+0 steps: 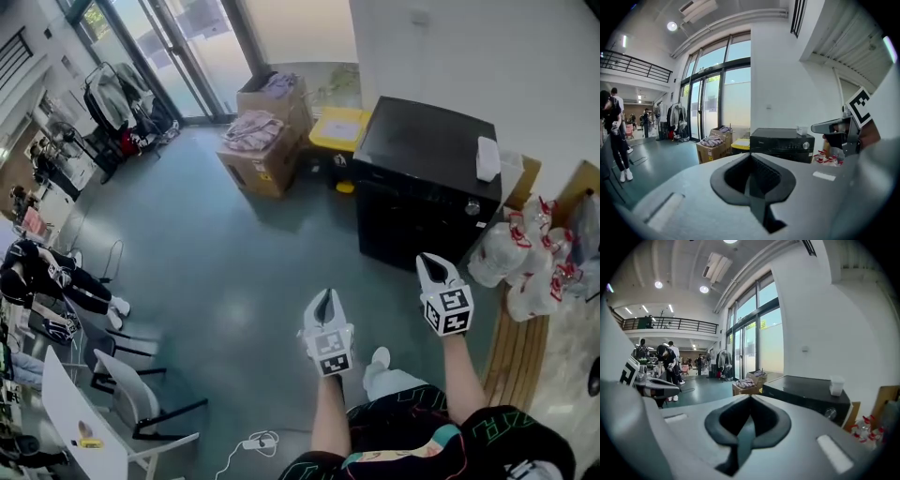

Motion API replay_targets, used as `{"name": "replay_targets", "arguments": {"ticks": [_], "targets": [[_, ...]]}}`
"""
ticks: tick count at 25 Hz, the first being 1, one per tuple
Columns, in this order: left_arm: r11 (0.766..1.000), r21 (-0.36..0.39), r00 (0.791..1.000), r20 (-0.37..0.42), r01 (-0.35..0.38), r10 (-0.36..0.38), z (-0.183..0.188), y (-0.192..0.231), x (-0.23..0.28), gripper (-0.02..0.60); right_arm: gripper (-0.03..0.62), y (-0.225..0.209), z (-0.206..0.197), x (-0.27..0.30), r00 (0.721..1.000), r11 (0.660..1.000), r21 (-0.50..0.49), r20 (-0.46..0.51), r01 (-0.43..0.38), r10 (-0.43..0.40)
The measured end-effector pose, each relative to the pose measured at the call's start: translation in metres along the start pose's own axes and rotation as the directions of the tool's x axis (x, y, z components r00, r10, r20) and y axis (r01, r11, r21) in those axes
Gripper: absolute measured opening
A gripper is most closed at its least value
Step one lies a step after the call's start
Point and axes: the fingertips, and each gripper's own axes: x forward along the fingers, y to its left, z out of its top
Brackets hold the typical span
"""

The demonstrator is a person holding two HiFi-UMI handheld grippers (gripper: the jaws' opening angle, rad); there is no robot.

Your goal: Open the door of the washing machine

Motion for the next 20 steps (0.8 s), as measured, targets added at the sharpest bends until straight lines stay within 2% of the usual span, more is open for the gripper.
{"name": "replay_targets", "arguments": {"ticks": [2, 4, 6, 9, 13, 20], "targets": [[0.999, -0.009, 0.998, -0.048, -0.031, 0.031, 0.001, 0.026, 0.020, 0.011, 0.003, 0.009, 0.004, 0.032, 0.999, 0.999, 0.026, 0.001, -0.039, 0.039], [0.998, -0.015, 0.996, -0.057, -0.062, 0.061, 0.007, 0.043, 0.051, 0.011, 0.003, 0.001, 0.011, 0.060, 0.998, 0.998, 0.023, 0.011, -0.056, 0.055], [0.999, -0.005, 0.997, -0.061, -0.051, 0.050, 0.011, 0.039, 0.083, 0.011, 0.003, -0.031, 0.009, 0.075, 1.000, 0.999, 0.040, 0.016, -0.006, 0.005], [0.998, 0.035, 0.997, -0.052, 0.052, -0.050, 0.021, -0.002, 0.131, 0.011, 0.003, -0.097, 0.002, 0.075, 0.993, 0.989, 0.094, 0.015, 0.115, -0.117], [0.980, 0.083, 0.983, -0.048, 0.182, -0.178, 0.038, -0.058, 0.182, 0.011, 0.003, -0.149, -0.005, 0.067, 0.977, 0.970, 0.114, 0.002, 0.213, -0.215], [0.941, 0.107, 0.945, -0.105, 0.322, -0.311, 0.030, -0.125, 0.249, 0.011, 0.003, -0.194, -0.032, 0.077, 0.966, 0.962, 0.101, -0.077, 0.255, -0.248]]}}
